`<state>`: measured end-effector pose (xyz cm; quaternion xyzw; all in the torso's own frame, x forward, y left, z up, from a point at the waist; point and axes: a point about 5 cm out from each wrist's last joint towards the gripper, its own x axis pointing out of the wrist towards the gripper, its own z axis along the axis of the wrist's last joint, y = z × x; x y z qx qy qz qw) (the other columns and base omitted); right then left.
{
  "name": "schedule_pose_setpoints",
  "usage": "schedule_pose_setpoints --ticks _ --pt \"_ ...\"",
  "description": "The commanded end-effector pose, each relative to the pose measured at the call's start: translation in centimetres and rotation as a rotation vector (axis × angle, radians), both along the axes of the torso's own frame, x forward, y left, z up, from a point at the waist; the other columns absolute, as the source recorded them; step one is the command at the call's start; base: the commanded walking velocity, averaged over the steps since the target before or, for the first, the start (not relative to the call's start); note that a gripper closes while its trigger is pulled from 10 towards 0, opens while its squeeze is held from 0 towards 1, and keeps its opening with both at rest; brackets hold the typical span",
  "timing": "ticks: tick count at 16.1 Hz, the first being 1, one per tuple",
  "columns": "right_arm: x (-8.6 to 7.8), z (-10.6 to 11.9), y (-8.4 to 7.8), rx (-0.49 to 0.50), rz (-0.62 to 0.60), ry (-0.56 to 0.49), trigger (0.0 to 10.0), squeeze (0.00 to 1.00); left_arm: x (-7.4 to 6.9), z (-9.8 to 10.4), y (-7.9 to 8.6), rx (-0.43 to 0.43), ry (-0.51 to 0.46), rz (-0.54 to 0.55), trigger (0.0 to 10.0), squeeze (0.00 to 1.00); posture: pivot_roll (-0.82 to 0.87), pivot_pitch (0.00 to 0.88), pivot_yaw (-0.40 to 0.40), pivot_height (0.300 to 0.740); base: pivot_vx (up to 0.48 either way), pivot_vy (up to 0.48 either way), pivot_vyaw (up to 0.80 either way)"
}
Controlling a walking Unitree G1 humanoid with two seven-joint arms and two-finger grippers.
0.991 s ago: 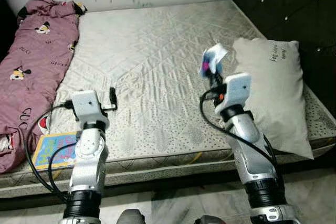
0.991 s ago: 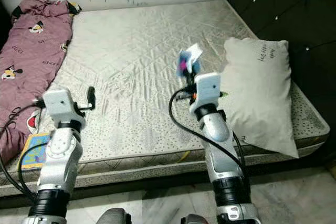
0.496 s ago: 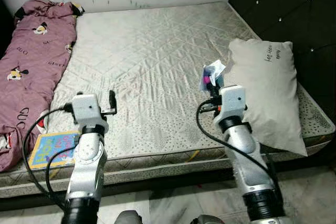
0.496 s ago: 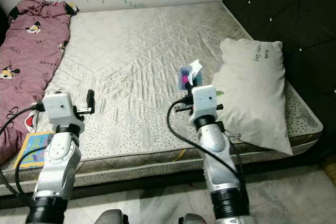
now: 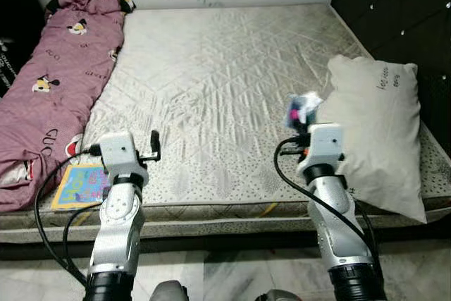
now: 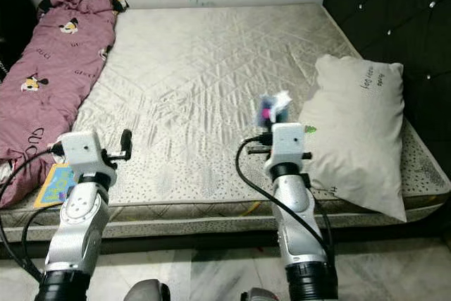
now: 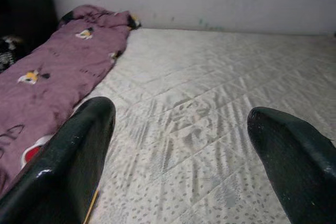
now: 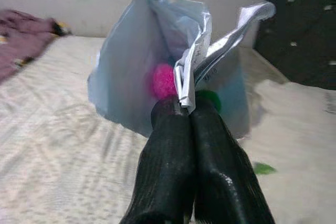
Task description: Clean up the room
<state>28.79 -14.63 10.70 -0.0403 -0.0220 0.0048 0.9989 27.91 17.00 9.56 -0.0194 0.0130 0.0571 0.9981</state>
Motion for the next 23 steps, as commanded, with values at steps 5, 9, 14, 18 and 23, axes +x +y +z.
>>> schedule_pose_setpoints --ticks 5,9,14,18,23 --pt "0.3 0.7 0.0 -0.037 -0.013 -0.048 10.0 0.00 0.0 0.7 0.5 -0.016 -0.039 -0.021 10.0 0.00 0.02 0.047 0.018 0.740 0.000 0.000 0.00" --pt "-0.4 0.5 0.5 0.013 0.016 -0.009 10.0 0.00 -0.3 0.5 0.1 -0.068 -0.024 -0.055 10.0 0.99 0.02 0.057 0.018 0.740 0.000 0.000 0.00" --pt "-0.4 0.9 0.9 0.015 0.043 -0.034 10.0 0.00 -0.2 0.9 0.7 0.060 -0.037 0.028 10.0 1.00 0.02 0.073 0.014 0.740 0.000 0.000 0.00" --pt "-0.2 1.2 1.2 -0.005 0.063 -0.044 10.0 0.00 0.0 1.0 0.4 0.079 -0.044 0.027 10.0 0.00 0.02 0.074 0.012 0.740 0.000 0.000 0.00" --pt "0.0 1.3 1.2 0.011 0.065 -0.051 10.0 0.00 0.3 1.0 0.4 0.071 -0.040 0.044 10.0 0.00 0.02 0.074 0.009 0.740 0.000 0.000 0.00"
